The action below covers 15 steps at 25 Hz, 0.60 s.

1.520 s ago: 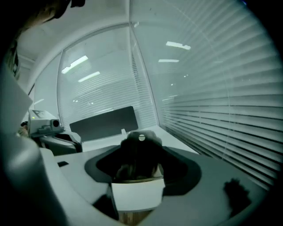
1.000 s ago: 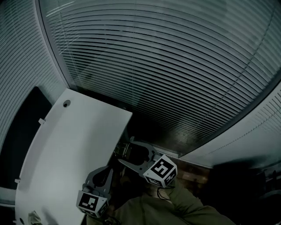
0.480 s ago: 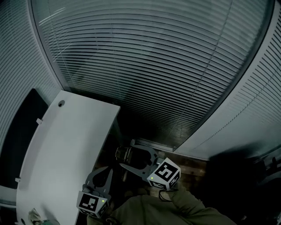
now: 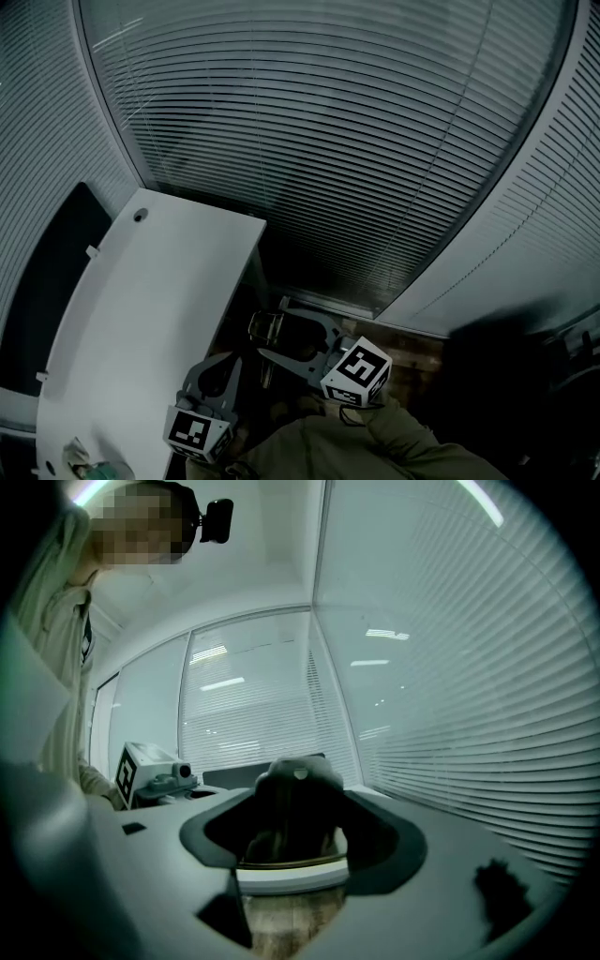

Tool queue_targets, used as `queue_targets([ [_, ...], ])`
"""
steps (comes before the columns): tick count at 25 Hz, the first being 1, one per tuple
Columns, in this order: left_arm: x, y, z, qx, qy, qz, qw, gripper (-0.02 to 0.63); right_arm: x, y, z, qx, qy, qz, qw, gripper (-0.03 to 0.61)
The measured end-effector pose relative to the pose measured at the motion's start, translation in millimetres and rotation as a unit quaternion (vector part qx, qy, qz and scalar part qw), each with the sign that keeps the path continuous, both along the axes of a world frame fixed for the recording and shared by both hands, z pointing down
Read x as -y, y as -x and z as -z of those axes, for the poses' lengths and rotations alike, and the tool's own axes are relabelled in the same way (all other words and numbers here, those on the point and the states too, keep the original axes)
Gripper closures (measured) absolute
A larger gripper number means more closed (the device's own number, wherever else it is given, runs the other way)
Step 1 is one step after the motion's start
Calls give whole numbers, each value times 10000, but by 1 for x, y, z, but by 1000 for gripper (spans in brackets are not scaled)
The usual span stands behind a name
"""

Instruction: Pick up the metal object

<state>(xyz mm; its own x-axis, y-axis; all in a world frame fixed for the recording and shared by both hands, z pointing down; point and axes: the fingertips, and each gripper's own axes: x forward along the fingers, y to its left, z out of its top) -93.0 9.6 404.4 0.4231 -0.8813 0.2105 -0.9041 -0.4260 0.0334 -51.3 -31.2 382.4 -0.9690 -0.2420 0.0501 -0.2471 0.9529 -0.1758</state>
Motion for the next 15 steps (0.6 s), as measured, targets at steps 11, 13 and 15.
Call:
queue_targets([
  [11,-15,9,4,-18,-92,-7,10000,606,-21,7,3,-84,-144,13,9999,284],
  [13,-17,10,2,-22,-95,-8,10000,606,-22,7,0,-77,-134,-5,9999,284],
  [15,-19,10,0,-5,-70,-44,10000,606,-23,7,-1,-89,-142,-17,9999,284],
])
